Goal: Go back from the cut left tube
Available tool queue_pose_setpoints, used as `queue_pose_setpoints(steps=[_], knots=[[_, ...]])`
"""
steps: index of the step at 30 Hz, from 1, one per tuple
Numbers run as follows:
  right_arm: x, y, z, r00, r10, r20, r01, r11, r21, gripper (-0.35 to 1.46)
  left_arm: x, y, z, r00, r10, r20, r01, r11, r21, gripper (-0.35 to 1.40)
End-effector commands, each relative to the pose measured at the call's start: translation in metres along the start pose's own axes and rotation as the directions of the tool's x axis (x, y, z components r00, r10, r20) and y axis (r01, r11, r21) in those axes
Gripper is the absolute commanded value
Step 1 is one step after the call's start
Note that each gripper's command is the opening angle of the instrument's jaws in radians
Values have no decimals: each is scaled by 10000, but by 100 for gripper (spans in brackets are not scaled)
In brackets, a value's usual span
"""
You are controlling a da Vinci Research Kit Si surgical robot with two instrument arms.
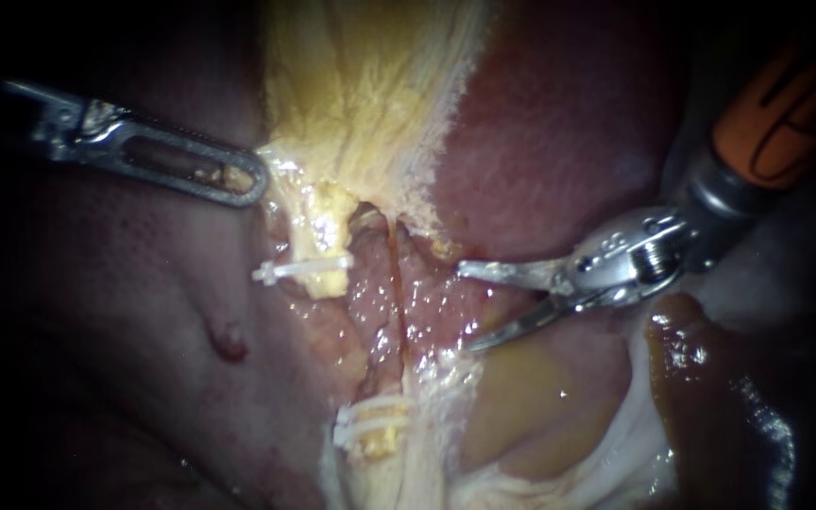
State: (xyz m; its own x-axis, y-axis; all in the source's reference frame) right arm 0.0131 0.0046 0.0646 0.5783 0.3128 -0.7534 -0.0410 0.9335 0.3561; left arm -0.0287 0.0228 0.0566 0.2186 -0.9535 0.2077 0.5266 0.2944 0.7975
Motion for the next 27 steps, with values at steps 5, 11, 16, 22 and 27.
queue_pose_setpoints(steps=[5, 11, 16, 22, 27], knots=[[-1, 3, -14, 10000, -2, -69, 3, 9997, 230, 145, 0, 0, 0, 10000, 3, 4, -3, 10000, 0, -35], [-3, 3, -17, 10000, -4, -71, 5, 9997, 243, 145, 0, 0, 0, 10000, 2, 5, -2, 10000, -1, -35], [-4, 4, -20, 10000, -5, -73, 7, 9997, 256, 145, -2, 0, 6, 10000, -6, 19, 6, 10000, -18, -35], [-7, 5, -24, 10000, -5, -74, 7, 9996, 266, 145, -3, -1, 24, 9999, -13, 103, 14, 9999, -118, -35], [-8, 6, -24, 10000, -5, -74, 7, 9996, 267, 145, -2, -3, 45, 10000, -8, 65, 9, 10000, -69, -35]])
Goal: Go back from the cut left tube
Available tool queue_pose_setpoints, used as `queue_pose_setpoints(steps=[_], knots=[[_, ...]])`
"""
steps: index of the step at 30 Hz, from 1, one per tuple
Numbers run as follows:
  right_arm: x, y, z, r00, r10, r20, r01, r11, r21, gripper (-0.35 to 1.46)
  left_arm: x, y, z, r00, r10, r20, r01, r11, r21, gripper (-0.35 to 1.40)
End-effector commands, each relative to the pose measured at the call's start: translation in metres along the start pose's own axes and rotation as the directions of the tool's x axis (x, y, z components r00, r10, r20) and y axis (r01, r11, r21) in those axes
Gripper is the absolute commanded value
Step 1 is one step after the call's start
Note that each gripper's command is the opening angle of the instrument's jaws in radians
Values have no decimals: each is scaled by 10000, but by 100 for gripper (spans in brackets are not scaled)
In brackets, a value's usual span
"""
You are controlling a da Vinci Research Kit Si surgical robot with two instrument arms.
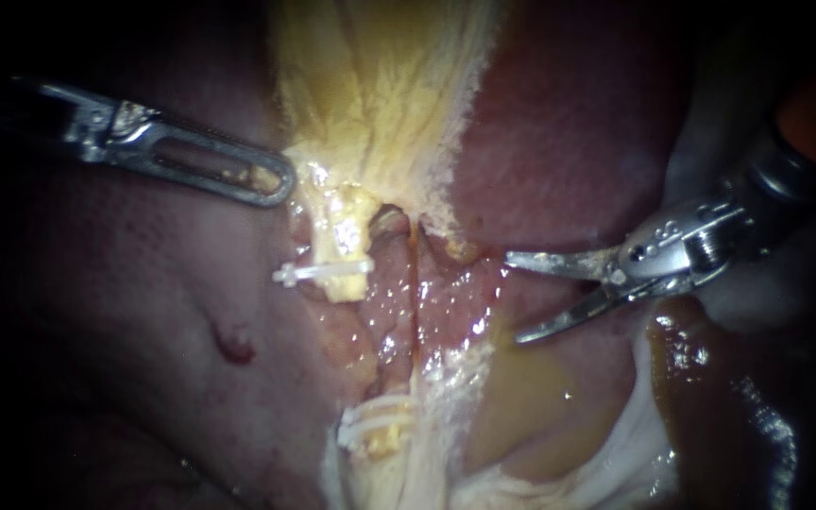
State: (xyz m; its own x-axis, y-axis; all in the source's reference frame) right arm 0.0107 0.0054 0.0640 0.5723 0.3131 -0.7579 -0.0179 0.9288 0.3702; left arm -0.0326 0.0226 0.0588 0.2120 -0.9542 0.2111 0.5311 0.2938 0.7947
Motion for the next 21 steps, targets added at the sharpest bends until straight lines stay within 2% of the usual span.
queue_pose_setpoints(steps=[1, 8, 14, 21], knots=[[-1, 0, 0, 10000, 4, 0, -4, 10000, -6, 145, 1, -1, 6, 10000, 5, -45, -5, 10000, 29, -35], [-1, 0, 0, 10000, 4, 0, -4, 10000, -5, 145, 5, 5, 33, 9998, 57, -172, -56, 10000, 47, -35], [-1, 0, 0, 10000, 2, 0, -2, 10000, -3, 145, 5, 15, 36, 9997, 99, -214, -98, 9999, 52, -35], [-1, 0, 0, 10000, 2, 0, -2, 10000, -2, 145, 5, 15, 36, 9997, 98, -213, -97, 9999, 50, -35]])
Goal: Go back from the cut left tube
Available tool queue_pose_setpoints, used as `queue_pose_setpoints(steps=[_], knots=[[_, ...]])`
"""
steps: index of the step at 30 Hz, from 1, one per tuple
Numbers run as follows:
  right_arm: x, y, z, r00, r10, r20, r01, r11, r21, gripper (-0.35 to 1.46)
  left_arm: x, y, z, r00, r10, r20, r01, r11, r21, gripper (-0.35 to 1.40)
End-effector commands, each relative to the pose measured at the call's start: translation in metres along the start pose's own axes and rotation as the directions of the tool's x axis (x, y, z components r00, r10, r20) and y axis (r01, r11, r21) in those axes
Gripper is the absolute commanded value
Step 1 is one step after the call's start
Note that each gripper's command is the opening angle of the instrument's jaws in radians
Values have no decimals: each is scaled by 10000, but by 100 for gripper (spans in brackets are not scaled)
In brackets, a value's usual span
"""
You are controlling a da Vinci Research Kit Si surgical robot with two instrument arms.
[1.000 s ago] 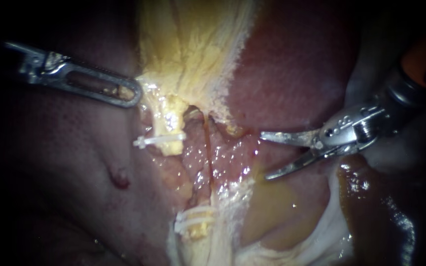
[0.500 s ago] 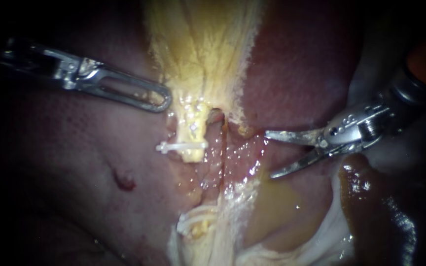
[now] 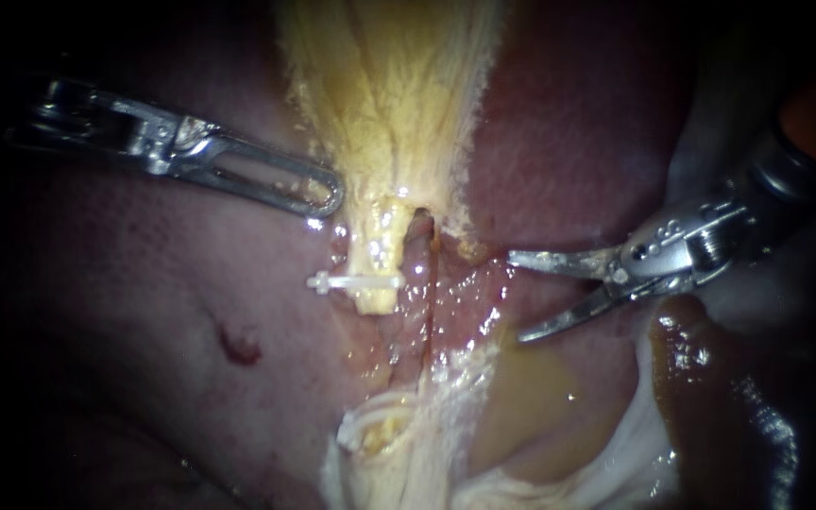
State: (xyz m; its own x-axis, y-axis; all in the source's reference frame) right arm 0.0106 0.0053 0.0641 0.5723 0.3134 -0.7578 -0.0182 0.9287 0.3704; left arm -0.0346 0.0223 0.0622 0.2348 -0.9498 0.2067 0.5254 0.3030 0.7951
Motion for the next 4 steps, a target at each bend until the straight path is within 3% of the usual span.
queue_pose_setpoints(steps=[1, 4], knots=[[0, 0, 0, 10000, -1, 0, 1, 10000, -1, 145, 0, 0, 0, 10000, -2, 2, 2, 10000, 6, -35], [1, 0, 0, 10000, -2, -1, 2, 10000, 1, 145, 0, -1, 0, 10000, -3, 3, 3, 10000, 4, -35]])
